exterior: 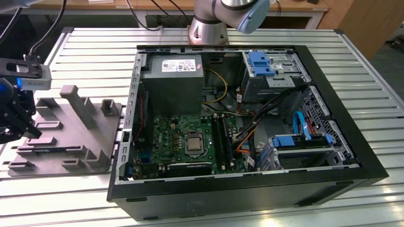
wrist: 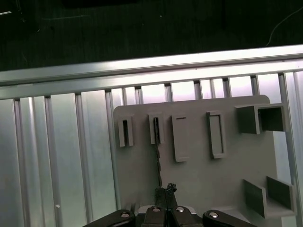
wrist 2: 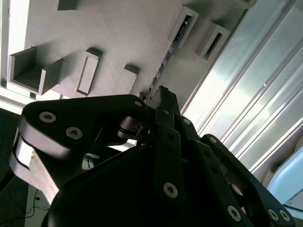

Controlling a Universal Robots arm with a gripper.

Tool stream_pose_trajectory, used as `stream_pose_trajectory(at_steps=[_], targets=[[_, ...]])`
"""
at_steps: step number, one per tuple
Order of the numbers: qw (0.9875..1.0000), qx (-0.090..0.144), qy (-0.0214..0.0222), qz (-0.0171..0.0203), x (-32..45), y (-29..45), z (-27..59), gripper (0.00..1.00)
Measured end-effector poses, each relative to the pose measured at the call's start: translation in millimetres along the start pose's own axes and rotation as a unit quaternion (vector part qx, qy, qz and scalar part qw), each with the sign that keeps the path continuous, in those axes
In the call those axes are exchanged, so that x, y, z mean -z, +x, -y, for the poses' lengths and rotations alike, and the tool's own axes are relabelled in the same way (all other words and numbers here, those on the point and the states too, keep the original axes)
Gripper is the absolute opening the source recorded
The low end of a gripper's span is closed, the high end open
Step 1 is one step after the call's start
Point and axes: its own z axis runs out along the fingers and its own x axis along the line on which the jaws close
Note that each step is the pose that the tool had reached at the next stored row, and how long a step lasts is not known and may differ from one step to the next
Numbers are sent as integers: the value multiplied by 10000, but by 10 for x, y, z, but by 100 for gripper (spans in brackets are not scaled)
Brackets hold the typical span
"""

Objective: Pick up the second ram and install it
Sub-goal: 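Pick up the second ram and move it above second insertion slot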

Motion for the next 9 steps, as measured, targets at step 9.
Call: stream_pose_trajectory(at_steps=[9], targets=[[10000, 22, -1, 0, -61, 7, -14, 10]])
